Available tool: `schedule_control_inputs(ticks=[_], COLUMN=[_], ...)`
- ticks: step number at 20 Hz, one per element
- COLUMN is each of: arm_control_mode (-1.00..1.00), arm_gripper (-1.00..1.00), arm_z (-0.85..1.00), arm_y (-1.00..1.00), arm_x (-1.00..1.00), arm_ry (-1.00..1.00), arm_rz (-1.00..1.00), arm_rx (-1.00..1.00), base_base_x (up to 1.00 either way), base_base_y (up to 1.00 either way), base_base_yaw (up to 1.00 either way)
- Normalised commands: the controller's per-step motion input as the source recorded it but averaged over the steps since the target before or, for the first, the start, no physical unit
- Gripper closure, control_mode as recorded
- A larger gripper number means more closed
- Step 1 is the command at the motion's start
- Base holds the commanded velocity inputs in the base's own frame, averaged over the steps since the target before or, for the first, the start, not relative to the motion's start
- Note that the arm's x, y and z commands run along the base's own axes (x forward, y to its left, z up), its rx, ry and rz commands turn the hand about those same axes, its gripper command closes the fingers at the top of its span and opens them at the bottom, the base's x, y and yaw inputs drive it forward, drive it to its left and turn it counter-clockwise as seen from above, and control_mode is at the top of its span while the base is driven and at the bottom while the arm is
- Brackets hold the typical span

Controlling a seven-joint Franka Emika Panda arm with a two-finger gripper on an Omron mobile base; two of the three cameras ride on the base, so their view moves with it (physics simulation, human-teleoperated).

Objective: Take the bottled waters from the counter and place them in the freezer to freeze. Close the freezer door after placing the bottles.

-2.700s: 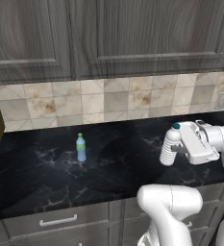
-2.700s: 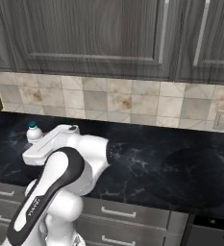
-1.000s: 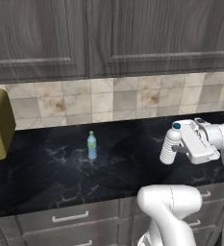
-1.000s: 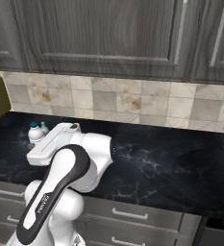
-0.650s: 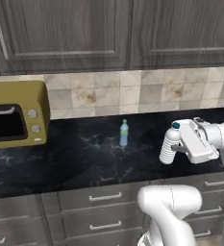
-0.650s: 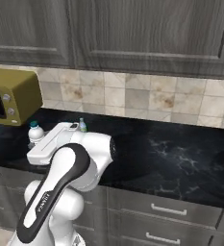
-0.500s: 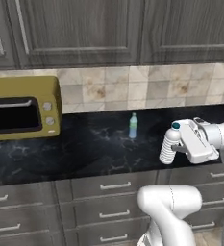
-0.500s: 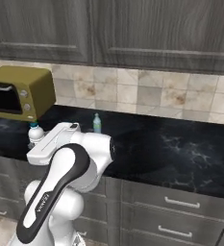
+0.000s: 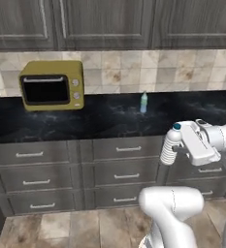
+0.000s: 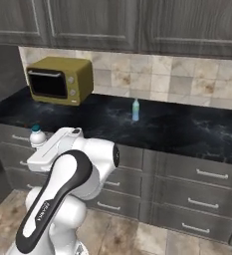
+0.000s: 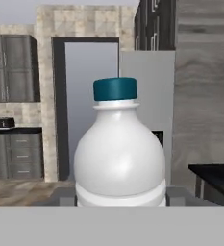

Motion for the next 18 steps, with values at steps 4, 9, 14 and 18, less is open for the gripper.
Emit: schedule_control_inputs(ticks=[4, 9, 14, 18], arm_control_mode=[1.00, 1.00, 1.00, 1.00], arm_gripper=[1.00, 1.00, 1.00, 1.00], arm_z=[0.00, 0.00, 0.00, 0.00], arm_y=[0.00, 0.00, 0.00, 0.00], arm_x=[0.00, 0.00, 0.00, 0.00], arm_ry=[0.00, 0.00, 0.00, 0.00], arm_rz=[0.00, 0.00, 0.00, 0.00], arm_rx=[0.00, 0.00, 0.00, 0.00], base_base_x=[-0.72, -0.42, -0.44, -0.60], base_base_y=[0.68, 0.96, 0.89, 0.65], base_base_yaw=[0.09, 0.03, 0.00, -0.09])
